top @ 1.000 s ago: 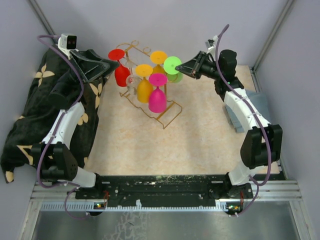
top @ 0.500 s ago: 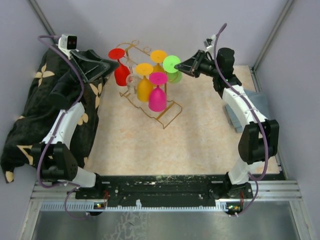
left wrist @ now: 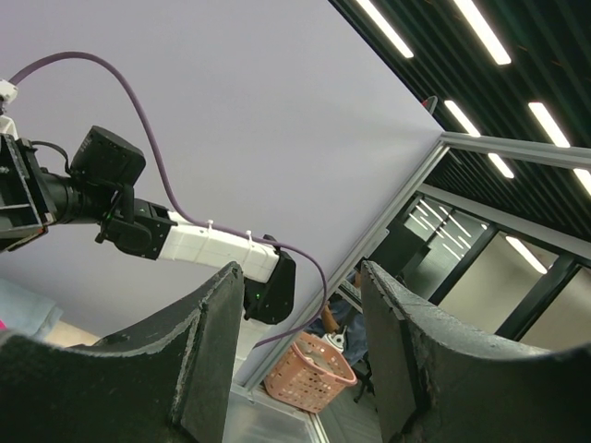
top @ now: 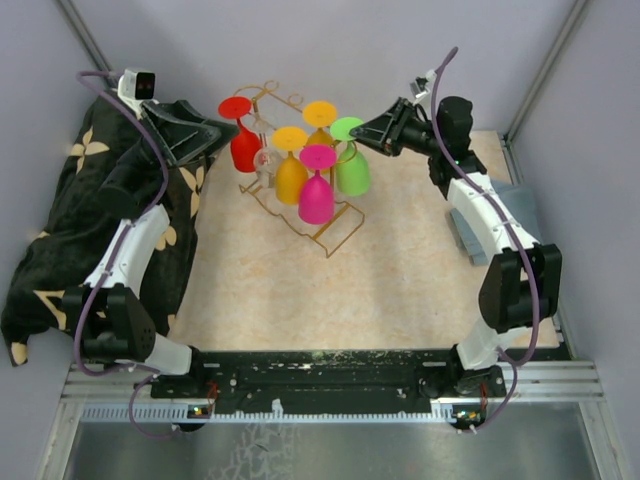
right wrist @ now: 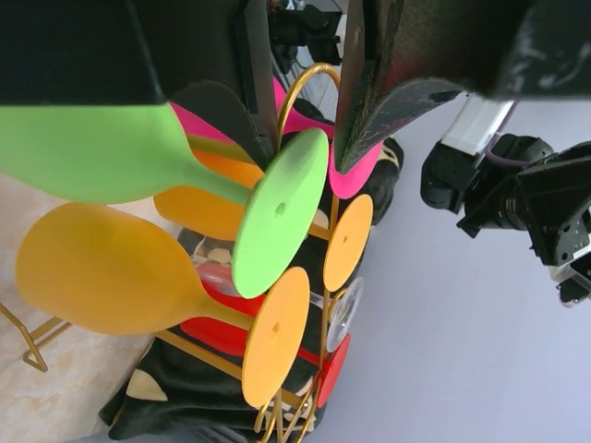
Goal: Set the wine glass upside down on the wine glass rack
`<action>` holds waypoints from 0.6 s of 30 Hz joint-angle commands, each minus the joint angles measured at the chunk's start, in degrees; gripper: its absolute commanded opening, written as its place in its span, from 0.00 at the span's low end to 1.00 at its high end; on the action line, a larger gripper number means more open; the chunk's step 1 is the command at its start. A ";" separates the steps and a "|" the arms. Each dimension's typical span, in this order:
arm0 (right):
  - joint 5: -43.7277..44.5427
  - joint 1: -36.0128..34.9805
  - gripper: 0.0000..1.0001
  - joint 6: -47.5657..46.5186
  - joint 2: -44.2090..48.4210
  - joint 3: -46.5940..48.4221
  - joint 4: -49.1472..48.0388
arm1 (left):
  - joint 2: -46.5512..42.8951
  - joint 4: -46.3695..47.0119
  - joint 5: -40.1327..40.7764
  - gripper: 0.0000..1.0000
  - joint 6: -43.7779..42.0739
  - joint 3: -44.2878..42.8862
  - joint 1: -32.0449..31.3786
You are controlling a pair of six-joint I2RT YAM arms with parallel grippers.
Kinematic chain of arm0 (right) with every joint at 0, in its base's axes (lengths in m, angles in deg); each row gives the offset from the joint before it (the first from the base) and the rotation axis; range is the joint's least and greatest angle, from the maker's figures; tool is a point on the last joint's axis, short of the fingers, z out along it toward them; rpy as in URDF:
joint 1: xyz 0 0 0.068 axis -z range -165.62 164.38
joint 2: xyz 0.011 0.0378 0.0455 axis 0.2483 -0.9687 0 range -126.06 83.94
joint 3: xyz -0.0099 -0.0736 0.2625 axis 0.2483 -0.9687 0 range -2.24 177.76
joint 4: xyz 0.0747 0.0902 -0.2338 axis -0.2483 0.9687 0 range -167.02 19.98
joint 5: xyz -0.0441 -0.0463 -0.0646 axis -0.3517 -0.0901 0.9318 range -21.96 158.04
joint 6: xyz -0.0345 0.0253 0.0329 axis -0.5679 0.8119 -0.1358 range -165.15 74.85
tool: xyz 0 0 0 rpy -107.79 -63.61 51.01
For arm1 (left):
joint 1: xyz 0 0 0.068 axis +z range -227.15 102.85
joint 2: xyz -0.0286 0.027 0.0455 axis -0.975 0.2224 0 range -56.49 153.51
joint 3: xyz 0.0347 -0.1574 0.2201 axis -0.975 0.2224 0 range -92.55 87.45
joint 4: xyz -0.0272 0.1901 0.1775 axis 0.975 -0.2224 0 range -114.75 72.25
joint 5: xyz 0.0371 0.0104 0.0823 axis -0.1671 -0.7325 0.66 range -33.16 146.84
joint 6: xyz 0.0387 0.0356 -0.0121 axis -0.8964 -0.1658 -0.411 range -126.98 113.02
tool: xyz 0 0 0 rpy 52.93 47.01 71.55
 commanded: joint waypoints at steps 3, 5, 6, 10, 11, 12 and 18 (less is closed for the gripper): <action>-1.85 1.42 0.36 1.24 6.91 -2.84 -3.33 | -0.65 13.71 -1.32 0.60 -0.37 -0.27 0.18; -2.10 1.49 0.37 1.21 7.86 -3.47 -3.23 | -0.40 13.87 -1.15 0.60 -0.41 -0.26 0.17; -2.10 1.45 0.37 1.29 8.21 -3.93 -3.39 | -0.23 14.04 -0.99 0.60 -0.36 -0.37 0.14; -2.31 1.53 0.37 1.30 9.47 -5.17 -3.29 | -0.05 14.10 -1.10 0.60 -0.39 -0.28 0.14; -2.17 1.62 0.37 1.09 10.12 -5.76 -3.22 | -0.07 14.10 -1.39 0.60 -0.44 -0.33 0.11; -1.85 1.69 0.38 0.81 10.89 -6.33 -3.01 | -0.12 14.00 -1.76 0.60 -0.61 -0.43 0.13; 1.45 2.91 0.47 -3.98 16.70 -9.87 1.88 | -1.30 7.17 -6.55 0.60 -5.69 0.49 0.15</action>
